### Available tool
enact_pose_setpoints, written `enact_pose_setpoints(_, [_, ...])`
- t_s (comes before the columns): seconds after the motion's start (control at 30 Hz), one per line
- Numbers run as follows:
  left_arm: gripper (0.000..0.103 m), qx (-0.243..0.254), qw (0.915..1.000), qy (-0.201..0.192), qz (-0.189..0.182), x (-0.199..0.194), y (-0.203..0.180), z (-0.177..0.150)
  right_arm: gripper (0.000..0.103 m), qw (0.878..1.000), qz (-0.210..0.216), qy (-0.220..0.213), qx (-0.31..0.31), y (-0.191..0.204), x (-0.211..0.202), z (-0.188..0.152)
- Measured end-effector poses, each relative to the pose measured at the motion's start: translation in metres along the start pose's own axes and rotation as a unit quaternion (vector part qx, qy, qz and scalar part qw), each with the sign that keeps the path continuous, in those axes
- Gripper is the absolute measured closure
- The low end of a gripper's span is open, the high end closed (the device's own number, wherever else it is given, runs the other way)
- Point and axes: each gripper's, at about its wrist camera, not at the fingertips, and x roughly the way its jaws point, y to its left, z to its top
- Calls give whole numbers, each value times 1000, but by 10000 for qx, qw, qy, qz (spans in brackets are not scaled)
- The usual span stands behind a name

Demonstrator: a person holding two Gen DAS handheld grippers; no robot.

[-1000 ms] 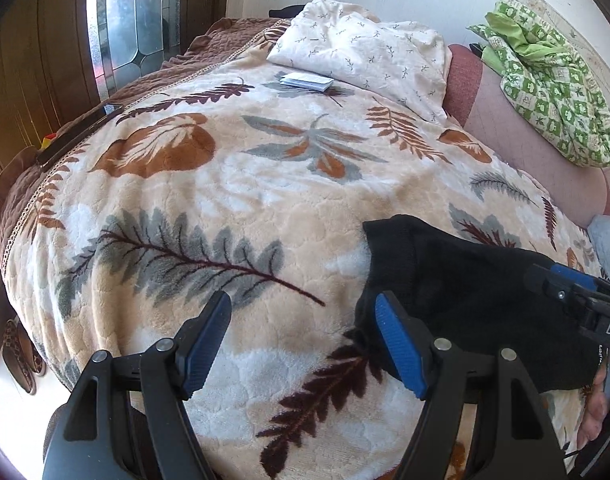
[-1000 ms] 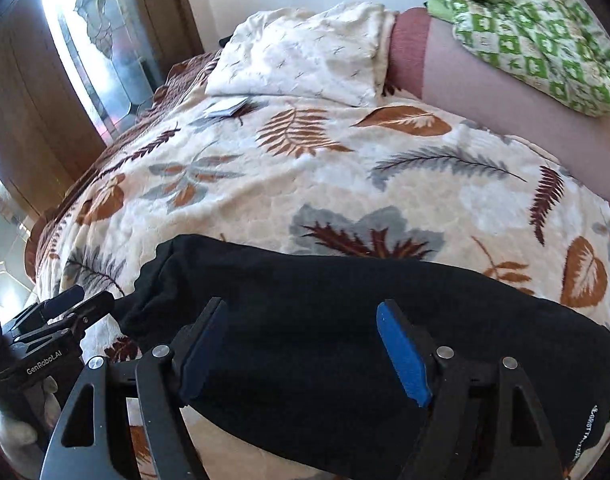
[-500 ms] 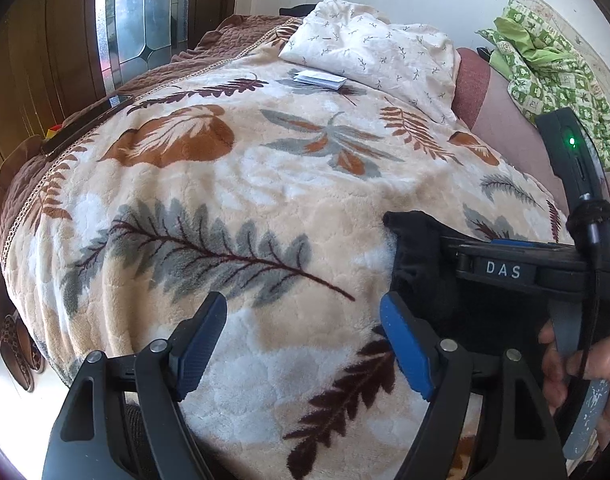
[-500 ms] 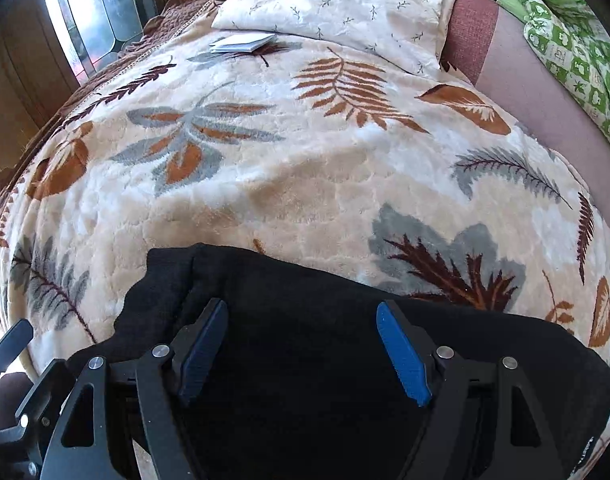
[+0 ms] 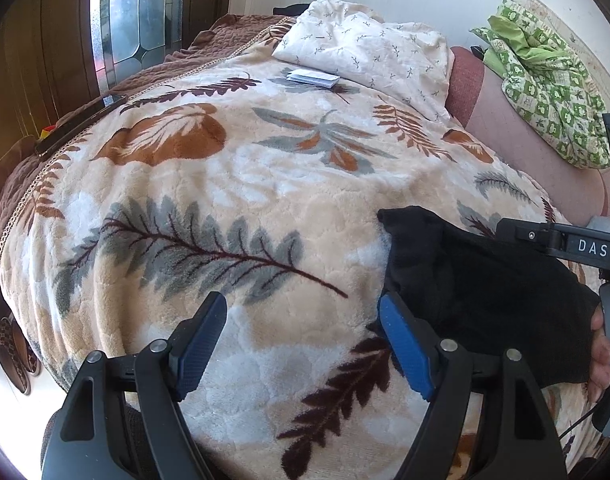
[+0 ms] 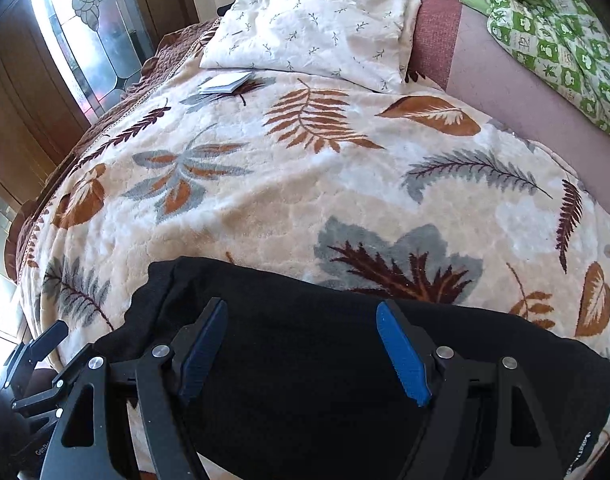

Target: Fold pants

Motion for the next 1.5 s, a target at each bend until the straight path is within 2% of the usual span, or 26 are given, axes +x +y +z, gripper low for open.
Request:
enact_pose_setpoints(0.13, [25, -119, 9998, 24, -140, 1, 3, 0, 22, 9999, 104, 30, 15, -2, 2, 4])
enact_pose_setpoints(0.27, [25, -338, 9988, 24, -359, 0, 10, 1, 22, 9984, 536, 122, -159, 9, 7, 12])
enact_pose_setpoints(0.4, [25, -525, 9969, -1, -588, 0, 14, 1, 22, 9920, 967, 418, -698, 33, 21, 25])
enact_pose_setpoints(0.6, [24, -613, 9950, 40, -792, 5, 15, 1, 22, 9816, 1081, 842, -1328, 61, 55, 38])
enact_pose_setpoints(0.77, [24, -773, 9936, 43, -823, 7, 21, 1, 22, 9680, 1286, 1381, -1653, 74, 91, 44])
enact_pose_setpoints(0.83, [24, -832, 9925, 95, -885, 9, 24, 1, 21, 9627, 1262, 1455, -1900, 84, 96, 41])
enact_pose_setpoints(0.93, [24, -870, 9922, 87, -892, 10, 25, 1, 23, 9420, 1309, 1651, -2613, 104, 91, 24])
enact_pose_setpoints(1.0, [24, -856, 9921, 92, -915, 10, 23, 2, 35, 9319, 1163, 1641, -3020, 111, 86, 14])
enact_pose_setpoints(1.03, [24, -839, 9922, 97, -921, 11, 22, 2, 40, 9329, 1192, 1640, -2977, 110, 84, 14])
enact_pose_setpoints(1.1, [24, -823, 9920, 97, -957, 11, 21, 2, 56, 9368, 1182, 1602, -2878, 107, 82, 17])
enact_pose_setpoints(1.2, [24, -875, 9909, 92, -1023, 11, 23, 2, 69, 9414, 1103, 1565, -2778, 102, 81, 19])
enact_pose_setpoints(1.33, [24, -953, 9843, 218, -1472, 14, 22, 2, 72, 9508, 1131, 1416, -2514, 94, 71, 22])
enact_pose_setpoints(1.5, [23, -636, 9751, 401, -2085, 16, 0, -1, 72, 9600, 1236, 1202, -2206, 81, 54, 31])
